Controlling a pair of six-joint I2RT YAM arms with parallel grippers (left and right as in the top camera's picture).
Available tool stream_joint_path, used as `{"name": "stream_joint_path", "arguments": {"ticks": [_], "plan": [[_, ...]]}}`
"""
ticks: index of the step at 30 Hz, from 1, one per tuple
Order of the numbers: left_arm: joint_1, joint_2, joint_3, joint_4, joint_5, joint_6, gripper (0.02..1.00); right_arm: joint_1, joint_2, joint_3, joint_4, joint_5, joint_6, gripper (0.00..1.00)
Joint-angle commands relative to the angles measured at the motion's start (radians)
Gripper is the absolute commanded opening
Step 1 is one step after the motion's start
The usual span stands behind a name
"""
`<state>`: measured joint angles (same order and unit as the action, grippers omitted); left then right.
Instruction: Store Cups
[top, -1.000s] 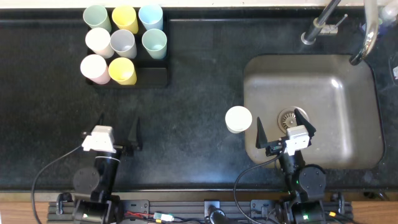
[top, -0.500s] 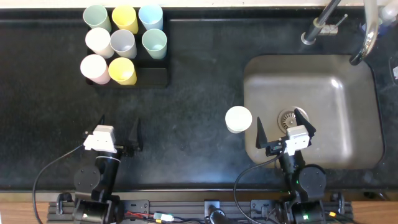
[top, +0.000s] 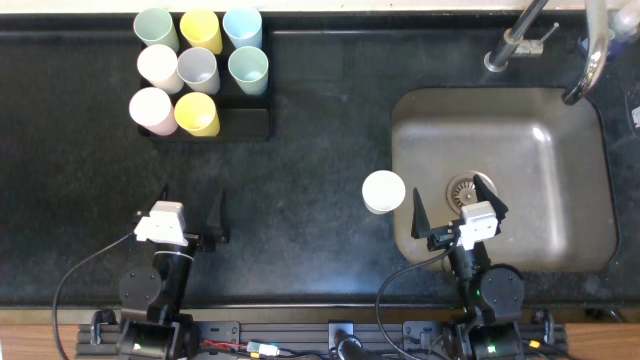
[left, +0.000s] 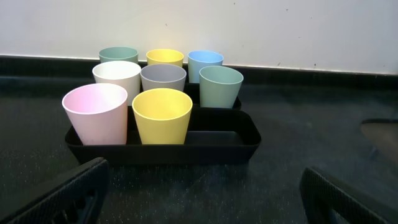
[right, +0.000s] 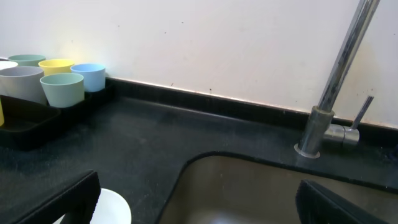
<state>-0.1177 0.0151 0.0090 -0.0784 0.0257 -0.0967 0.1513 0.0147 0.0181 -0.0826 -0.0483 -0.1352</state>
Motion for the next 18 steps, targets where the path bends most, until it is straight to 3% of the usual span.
{"name": "stream_joint_path", "arguments": {"ticks": [1, 5, 9, 18], "plan": [[0.005, -0.006, -0.001, -0.006, -0.004, 0.018, 1.000, 0.000, -0.010, -0.011, 0.006, -0.002, -0.005, 0.998], [0.005, -0.006, -0.001, -0.005, -0.004, 0.018, 1.000, 0.000, -0.010, -0.010, 0.020, -0.009, -0.006, 0.998], [0.005, -0.006, -0.001, -0.005, -0.004, 0.018, 1.000, 0.000, 0.036, 0.067, -0.025, -0.018, 0.074, 0.998], [0.005, -0.006, -0.001, -0.006, -0.004, 0.018, 1.000, 0.000, 0.556, 0.650, -0.470, -0.016, 0.107, 0.998]]}}
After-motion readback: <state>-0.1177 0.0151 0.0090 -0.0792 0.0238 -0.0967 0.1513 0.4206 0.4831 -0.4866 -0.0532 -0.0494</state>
